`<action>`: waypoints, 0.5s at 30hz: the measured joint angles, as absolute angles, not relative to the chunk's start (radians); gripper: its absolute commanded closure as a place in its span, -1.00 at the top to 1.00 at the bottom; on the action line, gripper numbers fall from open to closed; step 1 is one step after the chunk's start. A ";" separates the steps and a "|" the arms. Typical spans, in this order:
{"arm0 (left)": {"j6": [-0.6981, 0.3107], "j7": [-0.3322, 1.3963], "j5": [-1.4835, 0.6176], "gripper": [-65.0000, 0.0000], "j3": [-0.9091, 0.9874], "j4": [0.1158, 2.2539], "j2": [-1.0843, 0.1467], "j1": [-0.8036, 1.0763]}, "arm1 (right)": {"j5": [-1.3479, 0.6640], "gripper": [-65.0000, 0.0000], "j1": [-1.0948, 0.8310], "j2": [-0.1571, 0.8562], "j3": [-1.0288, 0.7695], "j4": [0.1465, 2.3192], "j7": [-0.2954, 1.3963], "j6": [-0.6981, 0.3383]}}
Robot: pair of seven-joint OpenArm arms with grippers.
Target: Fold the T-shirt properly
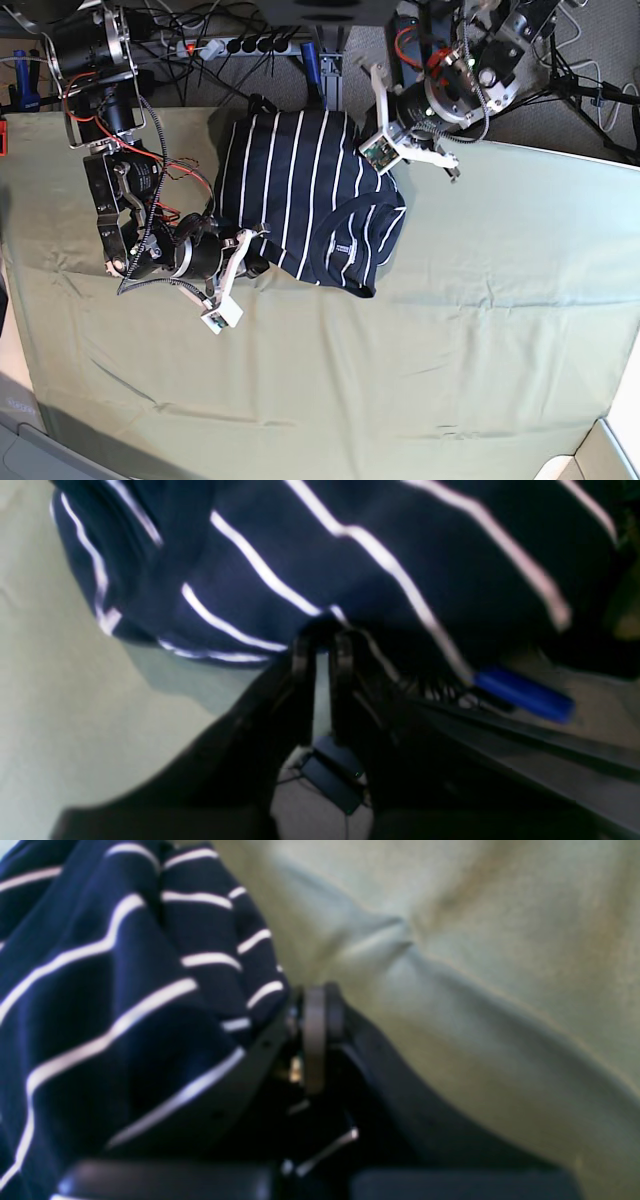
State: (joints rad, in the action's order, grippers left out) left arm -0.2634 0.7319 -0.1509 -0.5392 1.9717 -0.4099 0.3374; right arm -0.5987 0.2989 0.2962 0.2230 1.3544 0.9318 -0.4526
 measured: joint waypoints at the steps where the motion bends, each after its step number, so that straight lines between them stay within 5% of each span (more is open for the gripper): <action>1: -0.264 0.733 -0.151 -0.84 -0.540 1.960 -0.407 0.325 | -0.599 -1.00 0.299 0.296 0.223 1.354 0.931 -0.453; 15: -0.287 0.683 -0.189 -0.84 -0.544 1.779 -0.398 0.184 | -0.603 -1.00 0.299 0.297 0.223 1.354 0.978 -0.453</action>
